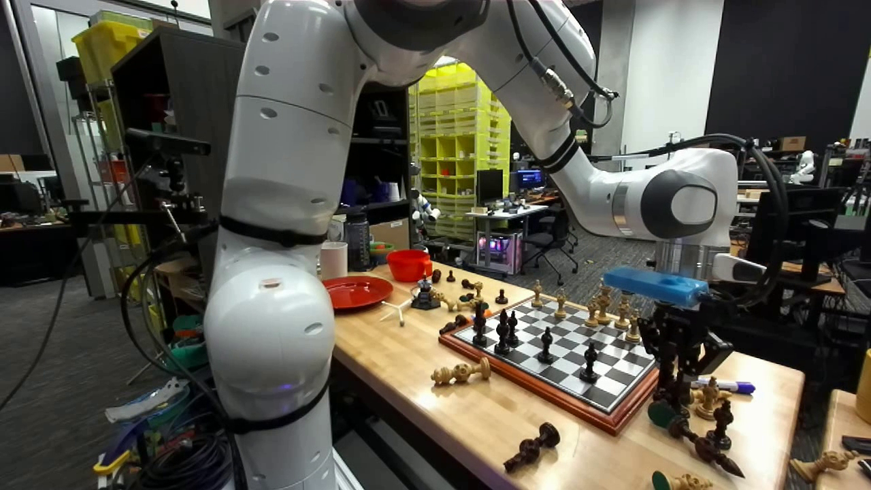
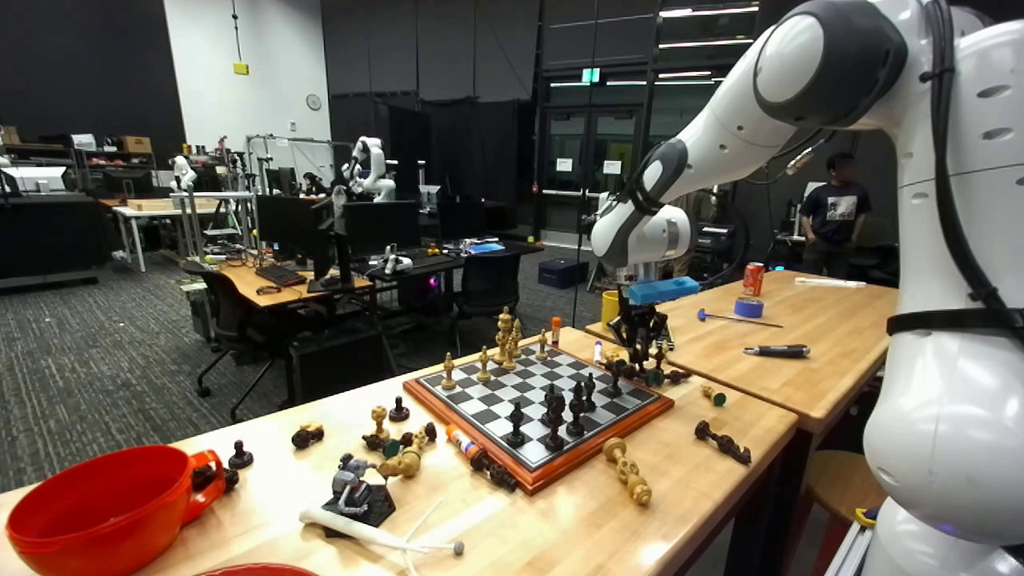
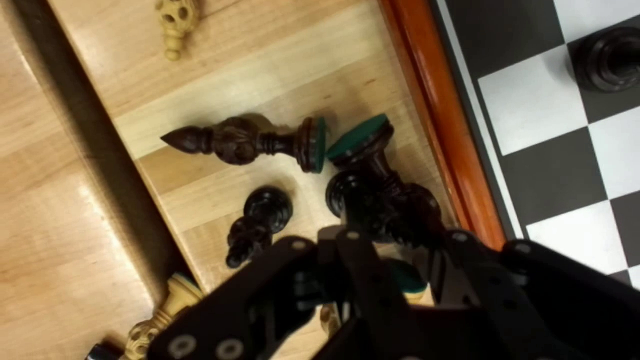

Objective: Place a chess piece on the chessboard

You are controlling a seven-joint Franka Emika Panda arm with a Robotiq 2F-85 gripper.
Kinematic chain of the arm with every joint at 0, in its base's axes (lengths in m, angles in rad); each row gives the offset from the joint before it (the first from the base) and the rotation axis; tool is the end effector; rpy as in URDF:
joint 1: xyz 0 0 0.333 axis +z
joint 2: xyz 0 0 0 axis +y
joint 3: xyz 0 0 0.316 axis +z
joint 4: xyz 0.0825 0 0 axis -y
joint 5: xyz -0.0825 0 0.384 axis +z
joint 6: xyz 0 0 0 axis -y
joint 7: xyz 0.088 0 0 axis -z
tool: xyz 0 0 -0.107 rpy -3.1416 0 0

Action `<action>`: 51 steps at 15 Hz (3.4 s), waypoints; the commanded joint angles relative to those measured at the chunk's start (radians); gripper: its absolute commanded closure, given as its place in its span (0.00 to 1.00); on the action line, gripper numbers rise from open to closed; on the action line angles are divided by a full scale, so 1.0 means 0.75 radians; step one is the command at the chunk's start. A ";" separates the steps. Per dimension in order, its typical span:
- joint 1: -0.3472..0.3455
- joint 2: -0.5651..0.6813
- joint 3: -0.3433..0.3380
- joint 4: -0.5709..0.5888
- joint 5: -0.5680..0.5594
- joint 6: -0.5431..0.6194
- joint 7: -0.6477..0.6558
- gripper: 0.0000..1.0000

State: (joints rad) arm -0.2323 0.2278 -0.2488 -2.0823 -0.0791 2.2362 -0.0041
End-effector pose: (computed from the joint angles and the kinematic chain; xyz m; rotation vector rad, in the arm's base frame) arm 0.5064 -0.2641 0.3153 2.9743 -0.6366 -0.1433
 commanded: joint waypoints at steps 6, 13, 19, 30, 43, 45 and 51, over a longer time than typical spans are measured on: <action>0.024 -0.209 0.022 -0.106 -0.019 -0.020 -0.004 0.94; 0.026 -0.333 0.055 -0.197 0.098 -0.076 -0.082 0.94; 0.024 -0.337 0.053 -0.256 0.200 -0.056 -0.141 0.94; 0.015 -0.297 0.043 -0.283 0.314 0.006 -0.231 0.94; 0.011 -0.230 0.051 -0.274 0.419 0.082 -0.291 0.94; 0.010 -0.230 0.050 -0.274 0.424 0.083 -0.294 0.94; 0.007 -0.244 0.049 -0.274 0.426 0.081 -0.307 0.31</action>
State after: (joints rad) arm -0.2205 0.0553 -0.2140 -2.2853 0.2186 2.2918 -0.2074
